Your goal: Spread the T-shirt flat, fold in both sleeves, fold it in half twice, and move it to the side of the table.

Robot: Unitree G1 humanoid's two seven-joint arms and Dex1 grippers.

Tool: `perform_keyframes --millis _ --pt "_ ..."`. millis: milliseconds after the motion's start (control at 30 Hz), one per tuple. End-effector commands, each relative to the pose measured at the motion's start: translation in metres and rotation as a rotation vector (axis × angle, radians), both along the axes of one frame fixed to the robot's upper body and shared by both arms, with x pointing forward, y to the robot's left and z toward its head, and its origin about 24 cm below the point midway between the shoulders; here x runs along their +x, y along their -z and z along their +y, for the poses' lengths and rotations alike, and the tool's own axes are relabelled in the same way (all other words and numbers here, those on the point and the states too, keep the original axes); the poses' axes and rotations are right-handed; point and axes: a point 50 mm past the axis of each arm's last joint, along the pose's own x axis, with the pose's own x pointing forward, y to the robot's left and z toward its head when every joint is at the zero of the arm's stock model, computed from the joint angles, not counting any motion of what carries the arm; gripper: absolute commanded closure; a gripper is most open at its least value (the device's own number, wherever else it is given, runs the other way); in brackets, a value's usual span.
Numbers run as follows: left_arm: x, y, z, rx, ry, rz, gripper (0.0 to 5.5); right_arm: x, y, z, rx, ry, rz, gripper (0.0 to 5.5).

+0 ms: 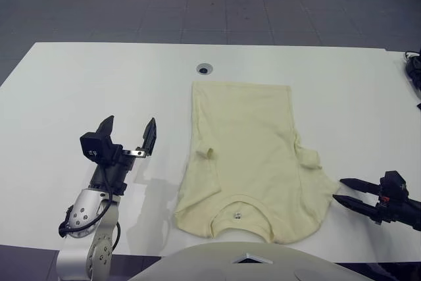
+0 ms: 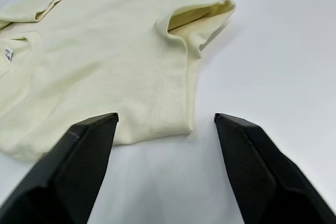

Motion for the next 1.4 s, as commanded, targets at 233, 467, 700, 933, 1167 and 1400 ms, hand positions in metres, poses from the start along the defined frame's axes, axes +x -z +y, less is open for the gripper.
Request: perform_keyframes --millis 233,467,700,933,1167,1400 --pt "0.0 0.007 -0.002 0.002 -0.002 0.021 0.1 0.005 0.001 0.0 -0.022 -0.006 0.015 3.78" --pt "0.0 0.009 -0.001 -0.005 -0.002 0.027 0.1 0.007 0.002 -0.002 -0.033 0.01 0.004 4.83" --pt "-0.001 0.013 -0.002 -0.01 0.006 0.035 0.1 0.008 -0.001 -0.002 -0.01 0.016 -0.025 5.47" --pt "-0.002 0.015 -0.004 -0.008 0.025 0.038 0.1 0.019 -0.022 0.013 0.07 -0.049 -0.132 5.47" --pt "-0.004 0.017 -0.007 -0.003 0.053 0.042 0.1 0.03 -0.035 0.052 0.069 -0.205 -0.218 5.47" --pt "-0.004 0.02 -0.01 0.003 0.074 0.045 0.1 0.034 -0.028 0.096 0.087 -0.374 -0.248 5.47"
